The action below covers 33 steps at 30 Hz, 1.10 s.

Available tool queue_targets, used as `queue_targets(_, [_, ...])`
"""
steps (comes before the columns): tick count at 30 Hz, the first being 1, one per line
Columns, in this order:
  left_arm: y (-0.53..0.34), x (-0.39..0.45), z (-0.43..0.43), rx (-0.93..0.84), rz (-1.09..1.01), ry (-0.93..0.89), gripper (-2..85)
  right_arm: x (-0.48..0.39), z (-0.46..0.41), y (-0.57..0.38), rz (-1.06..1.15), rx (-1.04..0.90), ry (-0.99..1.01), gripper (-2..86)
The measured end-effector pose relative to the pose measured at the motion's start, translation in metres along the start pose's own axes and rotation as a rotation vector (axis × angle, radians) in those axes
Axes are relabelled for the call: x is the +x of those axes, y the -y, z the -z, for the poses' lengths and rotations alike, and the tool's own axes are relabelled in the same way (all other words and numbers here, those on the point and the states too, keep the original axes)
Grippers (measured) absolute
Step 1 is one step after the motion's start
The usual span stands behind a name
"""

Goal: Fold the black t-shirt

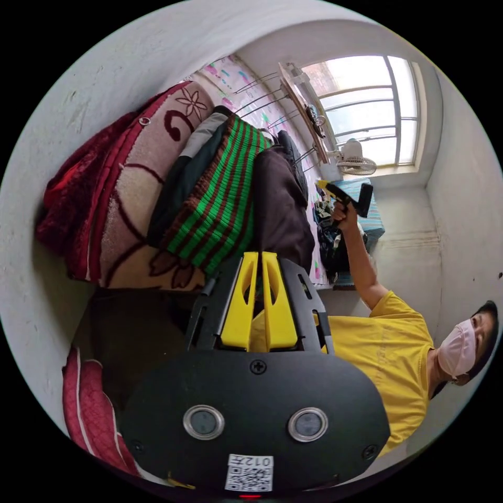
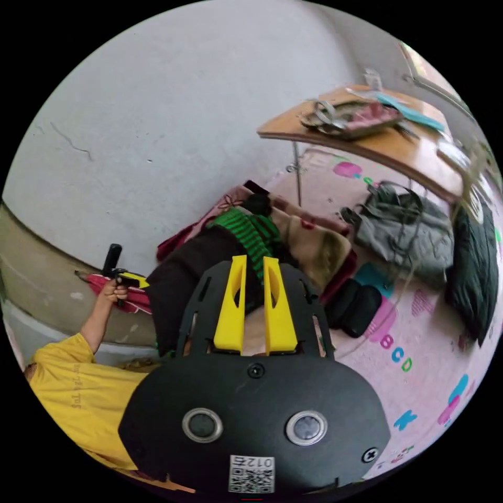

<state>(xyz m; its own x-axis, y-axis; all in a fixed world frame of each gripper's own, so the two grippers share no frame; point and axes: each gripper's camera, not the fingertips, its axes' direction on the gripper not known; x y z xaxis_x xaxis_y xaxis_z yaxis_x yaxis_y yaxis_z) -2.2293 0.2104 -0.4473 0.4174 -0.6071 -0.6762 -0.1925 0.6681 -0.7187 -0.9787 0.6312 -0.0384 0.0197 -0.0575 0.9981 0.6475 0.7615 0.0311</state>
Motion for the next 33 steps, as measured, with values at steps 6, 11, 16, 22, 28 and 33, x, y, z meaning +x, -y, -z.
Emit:
queue_targets(6, [-0.006, 0.008, 0.03, 0.001, -0.045, 0.0, 0.0, -0.002, -0.123, 0.047, 0.045, -0.185, 0.1, 8.5])
queue_targets(11, [-0.01, 0.006, 0.052, 0.013, -0.045, -0.015, 0.1, 0.0, -0.183, 0.033, 0.117, -0.372, 0.056, 6.0])
queue_targets(16, [-0.016, 0.018, 0.078, 0.055, -0.094, -0.006, 0.0, -0.037, -0.133, 0.005, 0.379, 0.07, -0.097, 2.8])
queue_targets(22, [-0.012, 0.005, 0.086, 0.01, -0.074, 0.024, 0.0, -0.014, -0.234, 0.003, 0.355, -0.312, -0.245, 3.6])
queue_targets(28, [-0.025, -0.012, 0.103, 0.09, -0.058, -0.069, 0.0, 0.043, -0.193, -0.025, 0.131, -0.109, -0.111, 7.4])
queue_targets(33, [-0.063, -0.011, 0.143, 0.267, -0.049, 0.044, 0.2, 0.071, -0.104, -0.085, 0.097, 0.064, -0.064, 5.7])
